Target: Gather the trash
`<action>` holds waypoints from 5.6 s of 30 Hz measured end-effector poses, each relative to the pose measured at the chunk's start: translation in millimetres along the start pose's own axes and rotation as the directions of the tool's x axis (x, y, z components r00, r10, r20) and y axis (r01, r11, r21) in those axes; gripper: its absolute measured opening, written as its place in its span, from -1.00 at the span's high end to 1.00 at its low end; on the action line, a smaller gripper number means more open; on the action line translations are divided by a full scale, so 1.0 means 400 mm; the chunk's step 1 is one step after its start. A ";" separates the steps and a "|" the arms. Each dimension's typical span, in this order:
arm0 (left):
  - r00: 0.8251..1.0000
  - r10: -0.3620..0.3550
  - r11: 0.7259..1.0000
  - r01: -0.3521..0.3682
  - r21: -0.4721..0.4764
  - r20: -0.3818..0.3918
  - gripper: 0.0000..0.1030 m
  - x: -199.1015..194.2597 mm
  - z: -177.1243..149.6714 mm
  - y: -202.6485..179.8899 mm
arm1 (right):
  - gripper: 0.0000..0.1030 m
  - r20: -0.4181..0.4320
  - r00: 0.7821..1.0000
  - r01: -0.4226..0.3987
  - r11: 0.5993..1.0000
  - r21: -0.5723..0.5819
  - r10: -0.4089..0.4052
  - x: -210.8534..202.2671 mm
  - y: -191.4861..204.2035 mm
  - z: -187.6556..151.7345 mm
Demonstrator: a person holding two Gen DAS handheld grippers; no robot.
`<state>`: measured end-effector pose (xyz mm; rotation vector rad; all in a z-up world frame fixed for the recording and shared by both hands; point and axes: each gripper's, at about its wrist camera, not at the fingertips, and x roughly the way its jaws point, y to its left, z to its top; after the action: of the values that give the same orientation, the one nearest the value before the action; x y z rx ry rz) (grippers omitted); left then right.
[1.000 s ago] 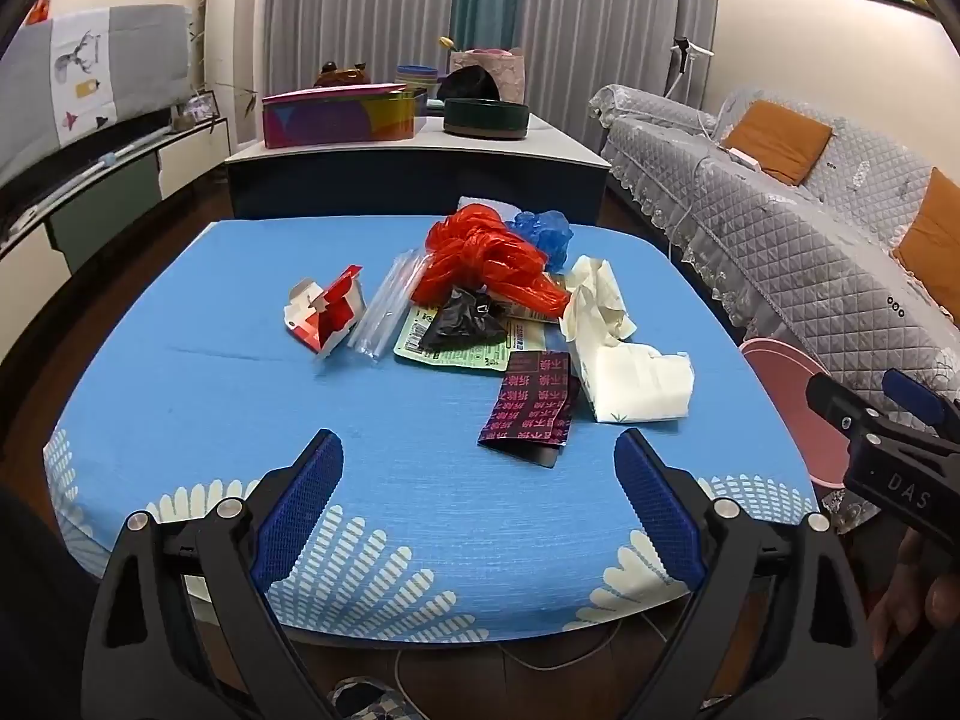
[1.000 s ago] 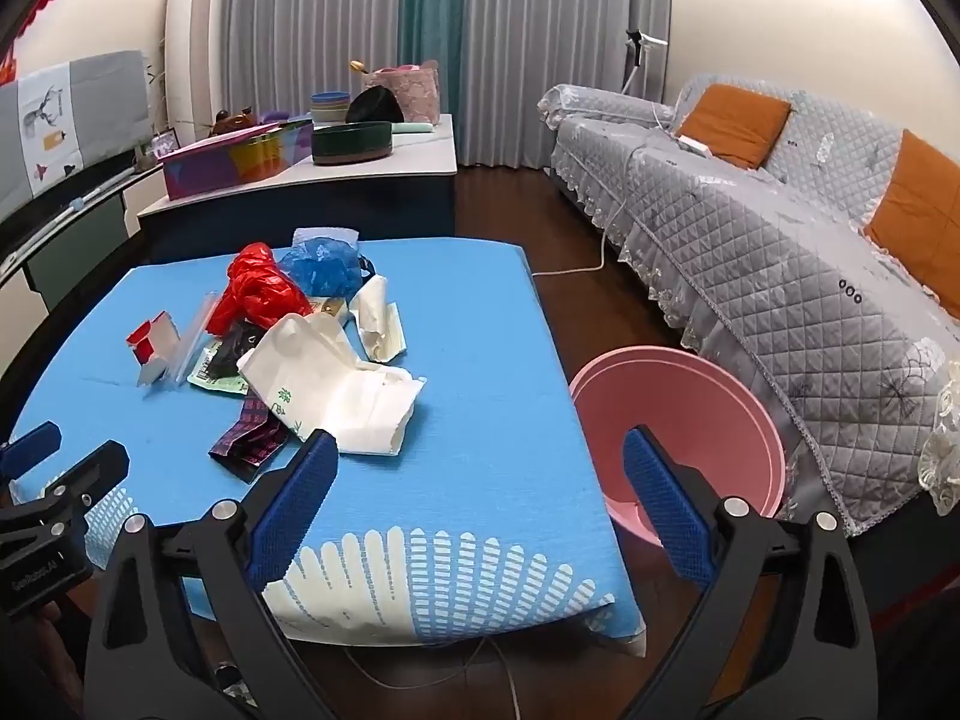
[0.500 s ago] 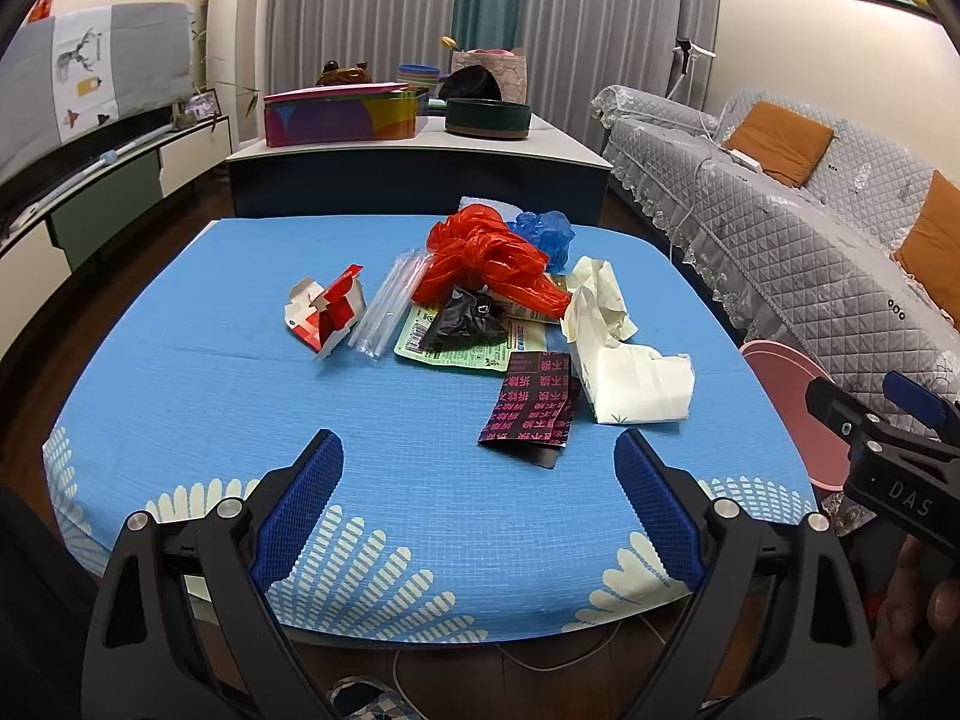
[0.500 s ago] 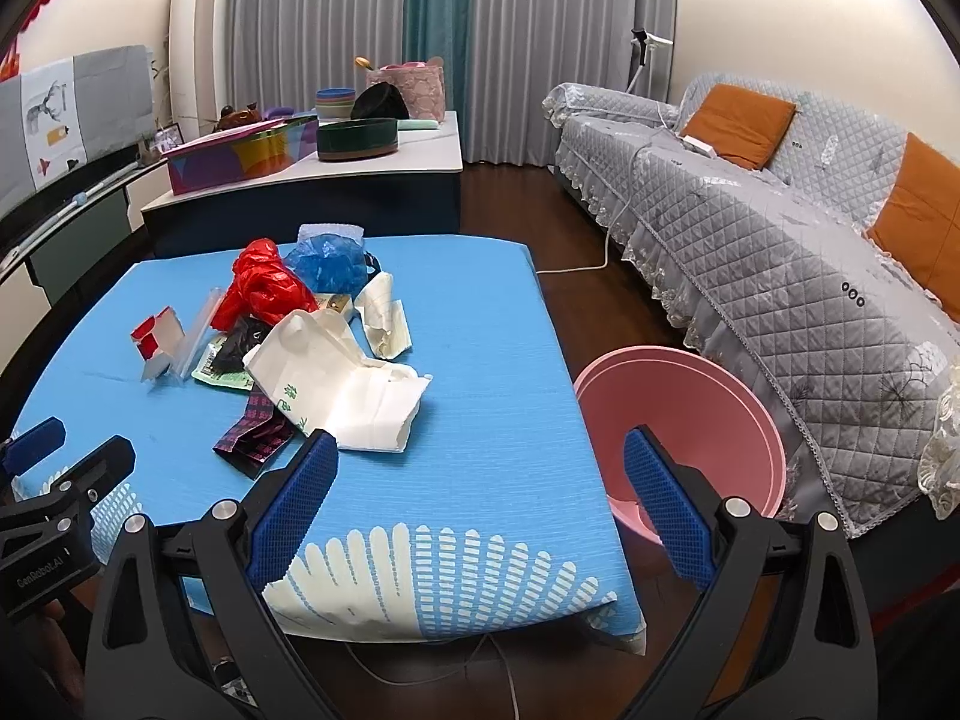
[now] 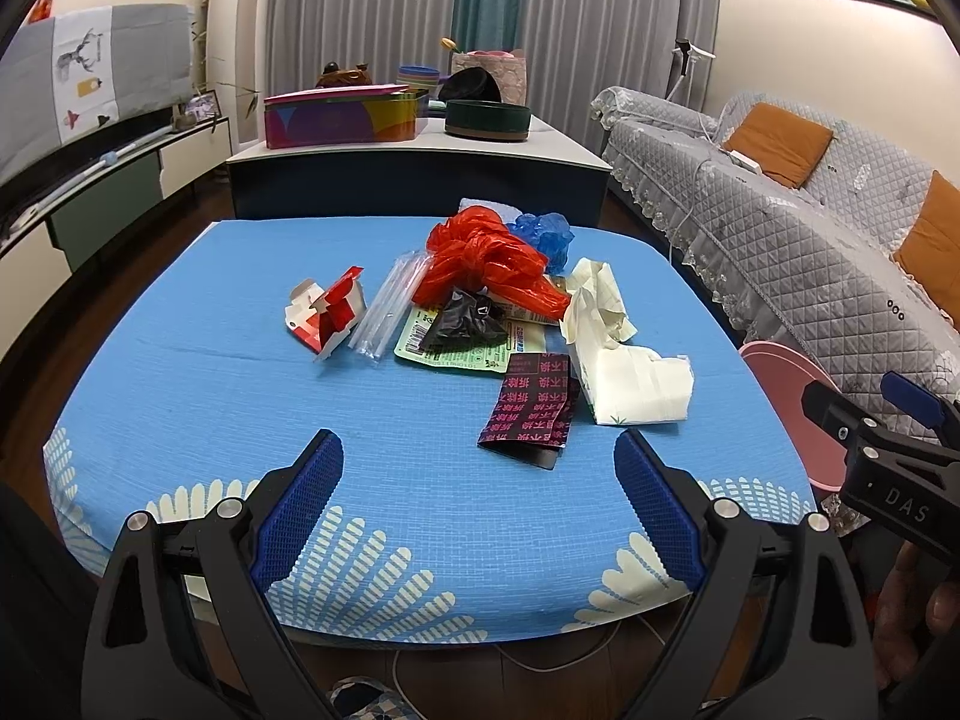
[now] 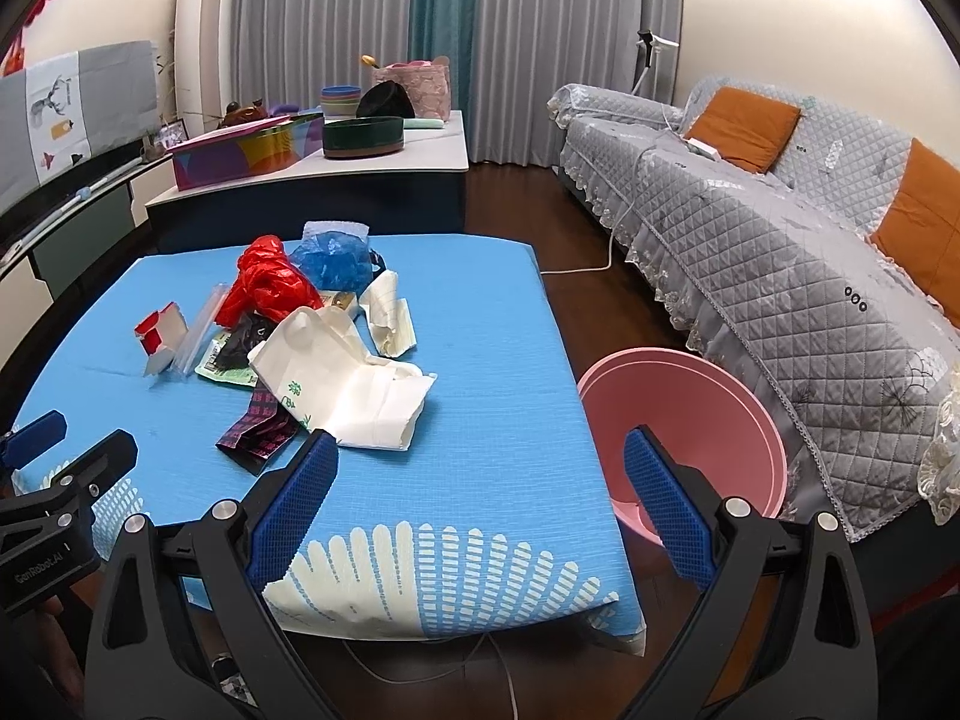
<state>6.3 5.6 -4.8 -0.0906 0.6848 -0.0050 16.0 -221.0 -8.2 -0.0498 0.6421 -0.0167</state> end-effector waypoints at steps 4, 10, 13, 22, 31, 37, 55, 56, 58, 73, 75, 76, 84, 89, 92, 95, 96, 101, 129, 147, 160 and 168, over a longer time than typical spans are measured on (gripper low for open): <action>1.000 0.001 1.000 -0.001 -0.002 -0.001 -0.72 0.001 0.000 -0.001 | -0.83 0.002 1.000 0.003 1.000 0.001 -0.003 -0.001 0.000 0.000; 1.000 0.001 1.000 -0.001 -0.004 0.001 -0.72 0.000 0.000 0.001 | -0.84 -0.002 1.000 0.001 1.000 0.002 -0.001 0.002 0.001 -0.001; 1.000 0.002 1.000 -0.002 -0.006 0.003 -0.72 0.000 -0.001 0.003 | -0.84 -0.002 1.000 -0.004 1.000 -0.001 0.004 0.000 0.002 0.001; 1.000 0.003 1.000 -0.003 -0.007 0.002 -0.72 0.000 -0.001 0.006 | -0.82 -0.005 1.000 -0.029 1.000 -0.004 0.029 -0.002 0.008 0.002; 1.000 0.003 1.000 -0.003 -0.014 0.001 -0.72 0.002 -0.002 0.009 | -0.57 -0.011 0.997 -0.078 0.996 0.044 0.078 0.002 -0.005 0.007; 1.000 0.000 1.000 0.000 -0.022 -0.010 -0.52 0.012 -0.006 0.008 | -0.27 -0.010 0.990 -0.138 0.987 0.079 0.140 0.009 -0.008 0.007; 0.996 -0.017 1.000 0.015 -0.026 -0.085 -0.21 0.123 0.005 -0.028 | 0.20 -0.069 0.959 -0.263 0.956 0.133 0.274 0.167 0.003 0.020; 0.996 -0.018 1.000 0.016 -0.022 -0.090 -0.21 0.133 0.005 -0.032 | 0.20 -0.079 0.957 -0.267 0.953 0.140 0.280 0.182 0.001 0.020; 0.995 -0.019 1.000 0.017 -0.013 -0.102 -0.21 0.154 0.005 -0.039 | 0.20 -0.096 0.952 -0.276 0.949 0.153 0.292 0.204 -0.001 0.020; 0.984 -0.009 0.999 0.019 0.050 -0.181 -0.10 0.258 0.005 -0.074 | 0.20 -0.208 0.911 -0.317 0.927 0.199 0.356 0.344 0.016 0.011; 0.982 -0.003 0.999 0.013 0.052 -0.190 -0.08 0.265 0.005 -0.071 | 0.24 -0.214 0.908 -0.321 0.926 0.197 0.360 0.352 0.021 0.011; 0.981 -0.002 0.999 0.012 0.050 -0.194 -0.06 0.268 0.005 -0.067 | 0.31 -0.216 0.906 -0.326 0.925 0.194 0.365 0.355 0.024 0.013; 0.978 0.022 0.998 -0.010 0.059 -0.206 0.39 0.268 0.004 -0.051 | 0.58 -0.206 0.906 -0.340 0.926 0.164 0.369 0.351 0.043 0.024; 0.981 0.048 0.997 -0.037 0.062 -0.187 0.64 0.246 0.004 -0.039 | 0.76 -0.159 0.916 -0.348 0.926 0.144 0.369 0.307 0.039 0.038; 0.982 0.059 0.997 -0.049 0.058 -0.180 0.76 0.233 0.006 -0.030 | 0.86 -0.132 0.919 -0.354 0.925 0.138 0.371 0.279 0.032 0.042; 0.983 0.060 0.998 -0.053 0.043 -0.176 0.93 0.217 0.004 -0.018 | 0.89 -0.097 0.924 -0.356 0.925 0.131 0.369 0.241 0.024 0.045; 0.983 0.057 0.998 -0.051 0.039 -0.176 0.97 0.211 0.002 -0.016 | 0.91 -0.085 0.927 -0.353 0.927 0.127 0.365 0.227 0.022 0.047; 0.985 0.046 0.999 -0.042 0.024 -0.167 0.99 0.179 -0.006 -0.011 | 0.99 -0.030 0.942 -0.329 0.938 0.104 0.334 0.164 0.003 0.036; 0.999 -0.039 0.997 0.038 0.071 0.023 0.99 0.013 0.048 -0.097 | 0.99 0.138 0.977 -0.178 0.980 0.092 0.165 -0.043 -0.130 0.083; 0.973 -0.222 0.963 0.208 0.173 0.066 0.99 -0.015 0.144 -0.325 | 0.99 0.179 0.983 0.007 0.986 0.166 -0.037 -0.082 -0.417 0.197; 0.957 -0.291 0.931 0.280 0.233 0.014 0.99 0.121 0.170 -0.526 | 0.99 0.160 0.974 0.109 0.954 0.278 -0.158 0.016 -0.596 0.152; 0.951 -0.307 0.919 0.305 0.250 -0.029 0.99 0.193 0.172 -0.611 | 0.99 0.111 0.983 0.112 0.950 0.293 -0.150 0.095 -0.624 0.145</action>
<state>115.9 -234.7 20.3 0.0474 0.6488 -0.3927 81.0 -469.0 28.3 0.1851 0.4981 -0.2331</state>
